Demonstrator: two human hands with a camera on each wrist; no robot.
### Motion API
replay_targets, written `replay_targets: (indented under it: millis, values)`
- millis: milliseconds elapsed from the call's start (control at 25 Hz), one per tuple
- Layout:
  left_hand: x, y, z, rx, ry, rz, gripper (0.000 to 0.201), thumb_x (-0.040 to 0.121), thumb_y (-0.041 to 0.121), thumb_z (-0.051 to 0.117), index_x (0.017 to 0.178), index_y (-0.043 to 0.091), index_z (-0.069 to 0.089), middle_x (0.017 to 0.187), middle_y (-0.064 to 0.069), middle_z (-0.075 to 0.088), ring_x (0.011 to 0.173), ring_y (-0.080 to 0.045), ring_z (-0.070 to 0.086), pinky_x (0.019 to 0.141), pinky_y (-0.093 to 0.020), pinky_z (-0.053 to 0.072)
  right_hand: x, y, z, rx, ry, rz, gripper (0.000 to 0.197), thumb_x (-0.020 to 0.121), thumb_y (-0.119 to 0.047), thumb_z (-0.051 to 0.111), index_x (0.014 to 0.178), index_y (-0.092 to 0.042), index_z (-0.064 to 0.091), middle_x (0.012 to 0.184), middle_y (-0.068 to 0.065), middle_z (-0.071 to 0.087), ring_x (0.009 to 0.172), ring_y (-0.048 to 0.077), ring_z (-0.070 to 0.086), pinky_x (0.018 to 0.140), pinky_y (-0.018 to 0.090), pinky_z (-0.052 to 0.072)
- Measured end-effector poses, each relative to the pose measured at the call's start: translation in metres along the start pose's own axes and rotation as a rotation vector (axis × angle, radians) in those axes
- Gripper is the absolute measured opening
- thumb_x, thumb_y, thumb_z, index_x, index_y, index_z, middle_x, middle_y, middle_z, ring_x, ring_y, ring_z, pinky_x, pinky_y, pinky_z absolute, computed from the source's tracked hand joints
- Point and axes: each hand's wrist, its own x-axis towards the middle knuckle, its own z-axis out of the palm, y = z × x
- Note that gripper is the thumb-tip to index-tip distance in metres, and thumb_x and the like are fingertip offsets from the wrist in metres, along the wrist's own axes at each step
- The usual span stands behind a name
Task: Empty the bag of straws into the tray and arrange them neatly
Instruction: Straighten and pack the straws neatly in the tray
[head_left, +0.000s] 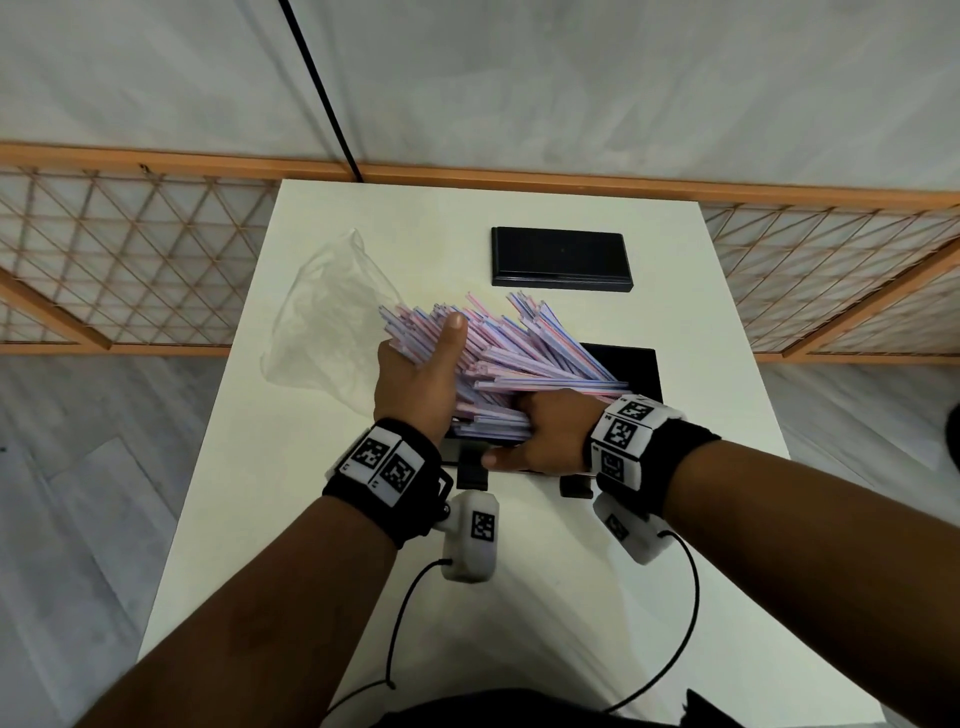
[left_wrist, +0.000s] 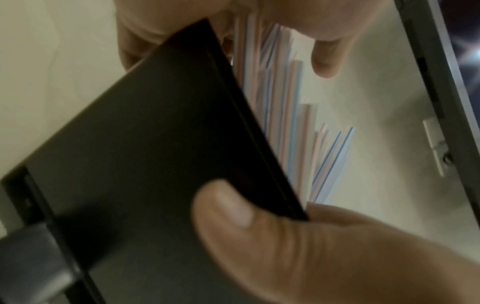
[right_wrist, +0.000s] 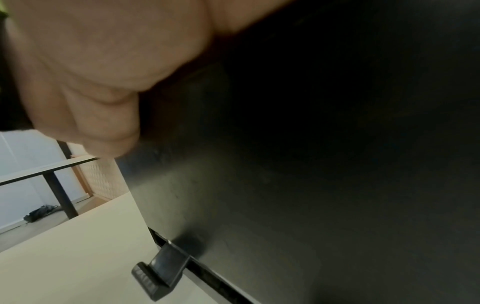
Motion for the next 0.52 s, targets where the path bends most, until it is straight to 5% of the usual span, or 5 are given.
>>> replay_targets:
  millis: [200,320,520]
  values:
    - [-0.004,0.005,-0.001,0.039,-0.021,0.028,0.090,0.055,0.088,0.072,0.120,0.027,0.063,0.113,0.007,0.074,0.104,-0.015,0.072,0.101,-0.045,0.055,0.011,0.006,0.004,-0.102,0.007,0.037,0.086,0.068,-0.090,0.049,0.125,-0.028,0.061,0.120,0.003,0.067,0.111,0.024,0.060,0.098,0.033,0.046]
    - [-0.003,-0.004,-0.002,0.099,-0.052,-0.002,0.101,0.049,0.093,0.070,0.127,0.029,0.062,0.119,0.008,0.073,0.109,-0.015,0.071,0.102,-0.044,0.054,0.018,0.010,0.013,-0.134,0.027,0.020,0.113,0.051,-0.106,0.031,0.138,-0.037,0.050,0.137,0.000,0.060,0.127,0.023,0.053,0.109,0.041,0.041]
    - [-0.014,-0.002,0.003,0.189,-0.045,0.030,0.108,0.050,0.093,0.064,0.131,0.023,0.052,0.125,0.007,0.066,0.112,-0.016,0.066,0.104,-0.036,0.051,0.012,0.011,0.005,-0.092,0.096,0.005,0.107,0.054,-0.095,0.050,0.140,-0.031,0.048,0.137,0.000,0.059,0.126,0.022,0.053,0.110,0.036,0.040]
